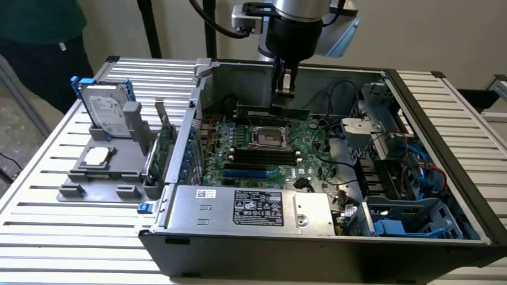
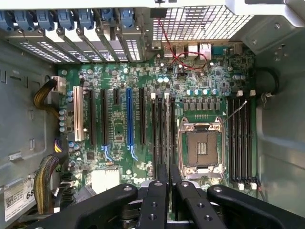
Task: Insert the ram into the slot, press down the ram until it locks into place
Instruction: 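Insert the ram into the slot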
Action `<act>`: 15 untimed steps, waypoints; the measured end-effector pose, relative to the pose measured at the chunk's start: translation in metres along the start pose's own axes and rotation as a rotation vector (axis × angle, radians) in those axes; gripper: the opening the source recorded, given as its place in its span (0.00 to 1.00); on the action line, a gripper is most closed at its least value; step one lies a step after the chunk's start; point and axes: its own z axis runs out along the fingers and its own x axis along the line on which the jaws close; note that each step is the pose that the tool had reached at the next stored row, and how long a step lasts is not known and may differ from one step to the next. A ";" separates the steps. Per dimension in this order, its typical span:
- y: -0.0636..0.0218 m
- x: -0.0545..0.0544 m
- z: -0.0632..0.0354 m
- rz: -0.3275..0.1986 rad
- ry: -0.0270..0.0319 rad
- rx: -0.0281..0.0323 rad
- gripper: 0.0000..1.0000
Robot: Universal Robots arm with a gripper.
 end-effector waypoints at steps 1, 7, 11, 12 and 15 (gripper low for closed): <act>-0.0002 0.001 0.0018 0.000 0.0000 0.0000 0.13; -0.0012 0.007 0.0126 0.000 0.0000 0.0000 0.13; -0.0015 0.009 0.0198 0.000 0.0000 0.0000 0.13; -0.0016 0.009 0.0217 0.000 -0.0001 0.0000 0.13; -0.0016 0.009 0.0272 0.000 -0.0001 0.0000 0.13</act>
